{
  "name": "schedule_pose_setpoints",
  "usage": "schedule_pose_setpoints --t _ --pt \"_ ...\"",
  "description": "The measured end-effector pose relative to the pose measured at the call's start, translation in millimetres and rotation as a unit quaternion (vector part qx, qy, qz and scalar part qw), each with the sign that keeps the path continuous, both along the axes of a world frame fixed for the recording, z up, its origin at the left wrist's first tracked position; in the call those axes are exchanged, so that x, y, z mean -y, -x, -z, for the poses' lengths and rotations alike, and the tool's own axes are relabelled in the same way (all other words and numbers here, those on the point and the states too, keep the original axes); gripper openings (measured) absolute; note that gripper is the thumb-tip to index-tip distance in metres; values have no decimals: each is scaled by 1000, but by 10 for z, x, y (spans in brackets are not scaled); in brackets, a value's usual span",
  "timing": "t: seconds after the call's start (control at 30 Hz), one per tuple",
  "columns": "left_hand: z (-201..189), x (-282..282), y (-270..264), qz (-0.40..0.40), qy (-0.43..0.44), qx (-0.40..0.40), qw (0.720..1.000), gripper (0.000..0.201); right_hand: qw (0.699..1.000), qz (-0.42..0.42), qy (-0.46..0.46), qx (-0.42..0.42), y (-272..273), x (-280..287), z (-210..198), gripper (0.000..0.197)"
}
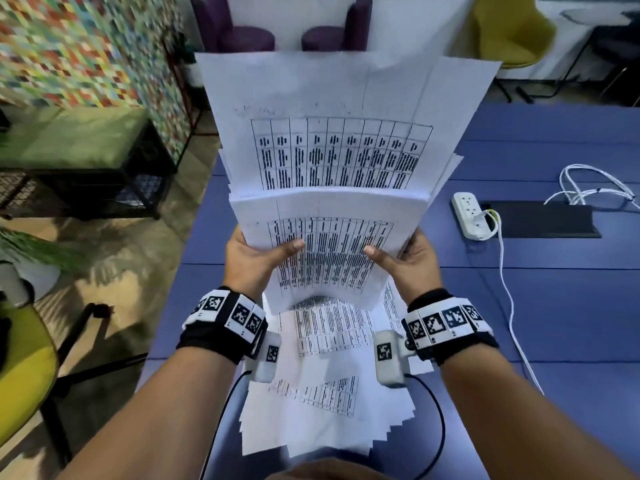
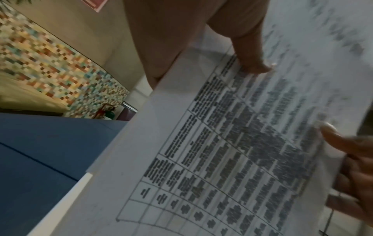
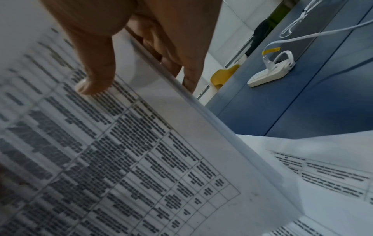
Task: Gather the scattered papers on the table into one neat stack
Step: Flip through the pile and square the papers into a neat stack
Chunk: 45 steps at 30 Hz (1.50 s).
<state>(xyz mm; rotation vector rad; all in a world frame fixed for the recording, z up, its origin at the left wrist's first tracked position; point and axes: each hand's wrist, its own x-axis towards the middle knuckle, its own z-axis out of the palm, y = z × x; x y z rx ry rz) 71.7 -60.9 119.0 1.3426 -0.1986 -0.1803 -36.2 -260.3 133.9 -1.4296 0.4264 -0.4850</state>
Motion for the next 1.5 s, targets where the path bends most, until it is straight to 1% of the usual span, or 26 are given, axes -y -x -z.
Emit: schedule_pose_setpoints --t 0.03,0.1,0.13,0.17,0.2,0.3,0.37,0.4,0.43,0.47,0.53,0.6,0.67,0.7,0.73,0.8,0.87,0.93,0.97,1.0,1.17,1.27,1.3,1.4,1.47,1.5 --pt "3 -12 -17 3 -3 -7 1000 59 1000 -4 1 -12 1 20 13 49" --pt "-7 -4 -14 18 -25 -20 999 60 999 -19 8 -47 2 23 -9 41" --pt "-8 10 -30 25 -41 -22 999 57 997 -20 12 -72 -1 6 -36 39" --pt "-5 28 -49 31 -50 -22 998 54 995 -10 17 -98 -8 -17 -63 44" --pt "-12 41 -73 29 -51 -23 998 52 994 -5 14 -106 -12 -13 -84 47" --pt "-15 55 -147 19 -32 -26 999 53 996 -14 1 -85 -68 80 -51 41" --pt "-28 99 -131 37 -46 -24 998 44 995 -17 9 -95 -113 106 -9 39" --pt "-38 135 -104 42 -51 -17 998 43 994 -6 14 -110 -130 110 4 42" --pt "-29 155 -100 43 -45 -9 998 44 993 5 11 -120 -141 103 -13 48" --pt "-15 149 -119 36 -32 -3 999 46 994 9 4 -106 -151 110 -24 47" --pt "43 95 -181 11 -14 -3 1000 53 997 29 -14 -66 -145 147 -74 30" --pt "139 53 -206 22 -27 -10 999 58 998 40 -17 -48 -147 172 -121 39" --pt "162 86 -154 43 -61 -18 997 61 997 31 7 -66 -171 168 -86 35" --pt "151 107 -135 43 -61 -17 997 71 997 23 9 -69 -172 149 -99 37" --pt "145 117 -139 36 -41 -24 998 73 997 20 -2 -68 -171 149 -97 39" --pt "124 125 -184 18 -19 -23 999 54 997 39 -14 -70 -145 165 -99 45" --pt "70 159 -161 10 -27 -7 1000 31 997 40 -27 -68 -143 162 -77 56" --pt "39 241 -96 -7 -52 27 998 19 992 48 -11 -117 -143 72 -128 58" --pt "25 273 -78 -25 -50 41 998 21 990 61 -4 -124 -149 22 -160 51" --pt "-9 304 -60 -43 -41 49 997 25 991 74 -6 -109 -159 0 -179 40" --pt "-202 364 -9 -87 4 117 989 31 995 98 14 12 -186 -97 -334 16" --pt "-167 304 -15 -73 1 135 988 28 995 94 30 32 -155 -92 -318 25" --pt "-123 266 -30 -62 0 126 990 30 995 92 34 25 -135 -74 -283 29" --pt "-25 162 -68 -16 -12 94 995 42 997 72 23 -20 -86 38 -150 31" --pt "-1 165 -94 7 -32 86 996 43 997 61 26 -46 -73 54 -147 50" --pt "-14 184 -103 3 -38 85 996 39 996 67 21 -56 -84 46 -161 53"
